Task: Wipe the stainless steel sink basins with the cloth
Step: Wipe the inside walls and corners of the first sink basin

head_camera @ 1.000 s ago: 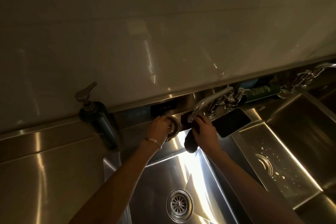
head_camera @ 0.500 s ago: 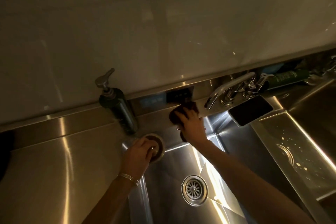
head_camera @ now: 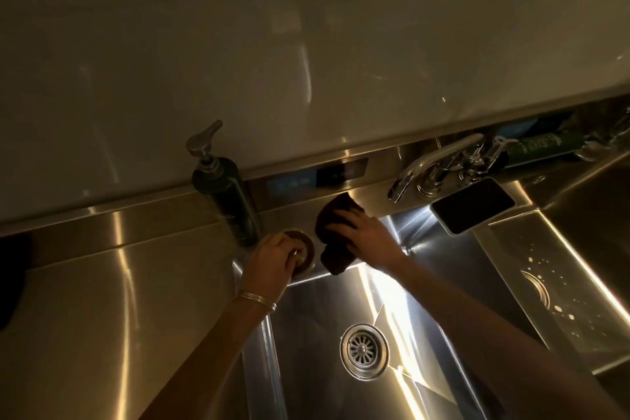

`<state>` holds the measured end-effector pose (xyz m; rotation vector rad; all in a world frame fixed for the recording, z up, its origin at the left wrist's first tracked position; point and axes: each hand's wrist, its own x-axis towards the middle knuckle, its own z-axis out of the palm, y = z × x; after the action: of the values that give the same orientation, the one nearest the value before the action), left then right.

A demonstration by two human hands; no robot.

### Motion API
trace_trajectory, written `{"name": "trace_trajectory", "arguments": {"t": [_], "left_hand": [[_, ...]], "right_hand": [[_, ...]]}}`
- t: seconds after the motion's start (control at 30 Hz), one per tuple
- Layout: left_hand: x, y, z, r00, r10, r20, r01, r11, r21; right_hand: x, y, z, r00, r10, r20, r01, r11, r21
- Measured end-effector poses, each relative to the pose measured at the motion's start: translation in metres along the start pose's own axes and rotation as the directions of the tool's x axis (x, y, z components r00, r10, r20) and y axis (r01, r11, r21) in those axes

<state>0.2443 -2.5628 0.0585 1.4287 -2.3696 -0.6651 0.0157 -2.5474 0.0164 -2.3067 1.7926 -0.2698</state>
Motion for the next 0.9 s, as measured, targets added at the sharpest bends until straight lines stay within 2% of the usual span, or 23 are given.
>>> {"name": "trace_trajectory", "arguments": {"t": [0.03, 0.07, 0.13, 0.17, 0.2, 0.27, 0.3, 0.33, 0.47, 0.73, 0.9], "left_hand": [[0.002, 0.000, -0.001, 1.000, 0.003, -0.008, -0.003, 1.000, 0.002], [0.004, 0.000, -0.002, 1.000, 0.010, -0.022, -0.010, 1.000, 0.002], [0.009, 0.000, -0.004, 0.998, 0.021, -0.053, -0.021, 1.000, 0.007], [0.013, 0.001, -0.004, 0.997, 0.027, -0.073, -0.026, 1.000, 0.012], [0.017, 0.001, -0.003, 0.996, 0.030, -0.087, -0.029, 0.999, 0.015], [0.028, 0.004, 0.001, 0.996, 0.022, -0.086, -0.021, 1.000, 0.012], [0.033, 0.005, 0.005, 0.996, 0.017, -0.087, -0.016, 1.000, 0.007], [0.039, 0.007, 0.008, 0.996, 0.012, -0.091, -0.012, 1.000, 0.002], [0.063, 0.011, 0.019, 0.997, 0.001, -0.078, 0.000, 1.000, 0.024], [0.087, 0.018, 0.030, 1.000, -0.012, -0.016, 0.013, 0.996, 0.093], [0.089, 0.023, 0.035, 1.000, -0.026, 0.015, 0.024, 0.993, 0.116]], "right_hand": [[-0.002, 0.011, -0.003, 0.999, 0.035, -0.033, -0.035, 0.999, 0.015], [-0.004, 0.019, -0.006, 0.984, 0.158, -0.082, -0.154, 0.987, 0.054], [-0.007, 0.017, -0.006, 0.872, 0.469, -0.141, -0.456, 0.883, 0.114], [-0.007, 0.011, -0.003, 0.844, 0.511, -0.163, -0.499, 0.859, 0.114], [-0.010, 0.003, 0.000, 0.868, 0.468, -0.169, -0.460, 0.884, 0.085], [-0.023, -0.011, 0.005, 0.969, 0.232, -0.084, -0.234, 0.972, -0.018], [-0.032, -0.014, 0.005, 0.991, 0.130, -0.030, -0.131, 0.990, -0.056], [-0.042, -0.015, 0.004, 0.996, 0.091, -0.004, -0.091, 0.994, -0.062], [-0.079, -0.026, 0.008, 0.976, 0.215, -0.021, -0.213, 0.975, 0.069], [-0.124, -0.038, 0.005, 0.959, 0.266, -0.099, -0.255, 0.960, 0.112], [-0.140, -0.045, 0.008, 0.960, 0.275, -0.058, -0.266, 0.955, 0.134]]}}
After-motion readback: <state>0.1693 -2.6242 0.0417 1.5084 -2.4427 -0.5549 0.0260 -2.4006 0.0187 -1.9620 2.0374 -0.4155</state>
